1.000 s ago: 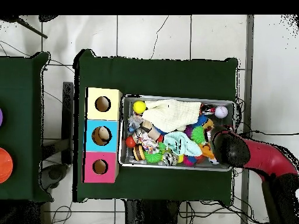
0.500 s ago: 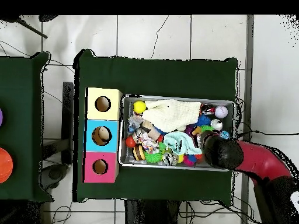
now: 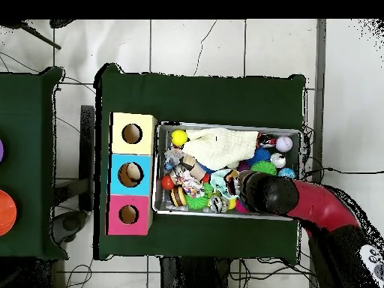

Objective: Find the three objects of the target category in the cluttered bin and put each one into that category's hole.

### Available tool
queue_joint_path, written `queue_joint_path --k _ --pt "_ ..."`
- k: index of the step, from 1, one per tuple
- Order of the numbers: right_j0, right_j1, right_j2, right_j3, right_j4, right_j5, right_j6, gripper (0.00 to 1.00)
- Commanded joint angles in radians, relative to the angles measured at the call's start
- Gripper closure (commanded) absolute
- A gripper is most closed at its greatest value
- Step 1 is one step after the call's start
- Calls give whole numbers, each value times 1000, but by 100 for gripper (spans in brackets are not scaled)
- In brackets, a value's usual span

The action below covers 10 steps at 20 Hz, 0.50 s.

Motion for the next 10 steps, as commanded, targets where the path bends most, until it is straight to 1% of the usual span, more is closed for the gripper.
queue_joint_path --k 1,3,5,10 --pt "108 -96 -19 110 132 169 231 100" --pt "149 -134 -43 125 164 207 257 100" --pt "187 -166 -66 143 195 223 282 100" --pt "271 -215 -124 200 247 200 333 100"
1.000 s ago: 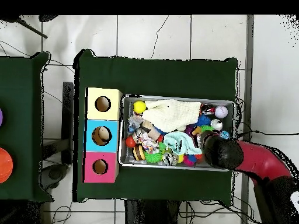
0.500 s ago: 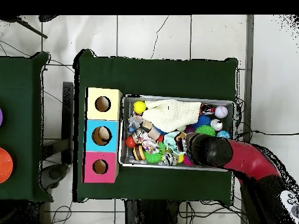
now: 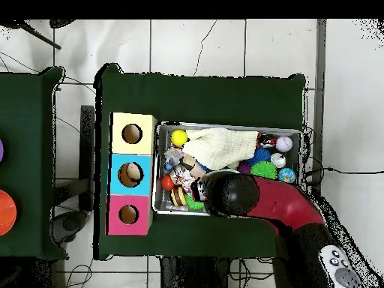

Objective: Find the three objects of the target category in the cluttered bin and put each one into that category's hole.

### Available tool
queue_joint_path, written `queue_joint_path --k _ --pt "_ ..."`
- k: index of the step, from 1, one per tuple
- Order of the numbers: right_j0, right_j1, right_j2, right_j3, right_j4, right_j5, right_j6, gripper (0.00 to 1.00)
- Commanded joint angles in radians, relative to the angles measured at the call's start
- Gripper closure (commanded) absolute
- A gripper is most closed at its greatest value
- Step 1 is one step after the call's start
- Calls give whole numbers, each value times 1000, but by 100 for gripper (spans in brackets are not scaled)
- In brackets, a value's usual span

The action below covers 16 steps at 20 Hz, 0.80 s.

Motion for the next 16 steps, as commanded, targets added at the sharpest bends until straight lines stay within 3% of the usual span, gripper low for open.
queue_joint_path --k 1,8,16 --pt "89 -98 -85 129 102 87 329 100" --pt "217 -147 -165 160 159 138 392 100" --pt "327 -155 -227 239 206 56 460 100"
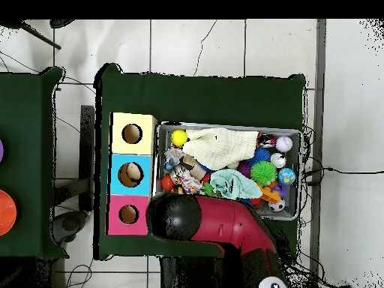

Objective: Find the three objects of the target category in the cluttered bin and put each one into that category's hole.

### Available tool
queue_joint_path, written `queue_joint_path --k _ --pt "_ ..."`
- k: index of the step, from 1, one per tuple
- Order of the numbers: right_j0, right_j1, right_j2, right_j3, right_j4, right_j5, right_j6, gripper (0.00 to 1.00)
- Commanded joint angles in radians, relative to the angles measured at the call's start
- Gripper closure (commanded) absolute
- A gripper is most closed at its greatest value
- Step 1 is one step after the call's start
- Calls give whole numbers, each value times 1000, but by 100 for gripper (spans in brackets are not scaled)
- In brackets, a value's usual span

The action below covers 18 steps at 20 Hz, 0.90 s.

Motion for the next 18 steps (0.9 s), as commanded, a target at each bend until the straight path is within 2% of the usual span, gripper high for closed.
queue_joint_path --k 1,7,14,18 --pt "67 -9 -84 133 71 19 334 100" --pt "122 7 -107 232 93 -122 362 100" --pt "127 31 -81 356 150 -304 369 100" --pt "137 54 -69 390 173 -384 393 100"
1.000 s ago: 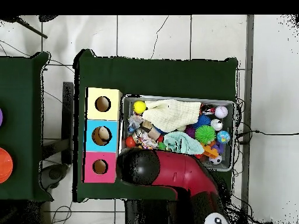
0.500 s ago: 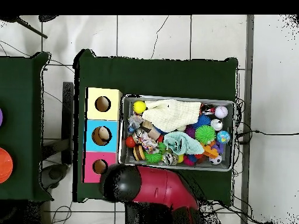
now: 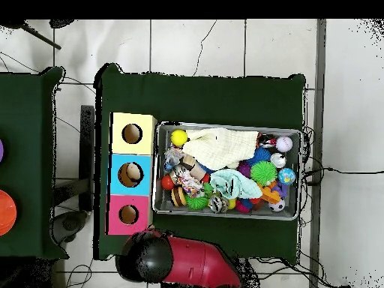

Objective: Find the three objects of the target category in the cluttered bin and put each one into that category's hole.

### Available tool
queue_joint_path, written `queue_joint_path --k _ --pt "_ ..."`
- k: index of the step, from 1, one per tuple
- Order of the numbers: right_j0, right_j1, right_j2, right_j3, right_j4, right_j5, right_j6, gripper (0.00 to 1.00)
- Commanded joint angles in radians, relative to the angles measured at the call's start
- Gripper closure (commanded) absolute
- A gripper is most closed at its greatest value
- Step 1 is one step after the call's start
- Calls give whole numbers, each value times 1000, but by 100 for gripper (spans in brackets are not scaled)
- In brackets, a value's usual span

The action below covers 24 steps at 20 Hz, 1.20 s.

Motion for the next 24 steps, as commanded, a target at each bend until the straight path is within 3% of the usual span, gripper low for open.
queue_joint_path --k 1,10,16,24 --pt "7 76 15 143 84 -178 275 100" --pt "70 83 89 202 237 -276 351 100" --pt "173 120 88 183 320 -327 400 100" --pt "280 192 57 124 355 -373 447 100"
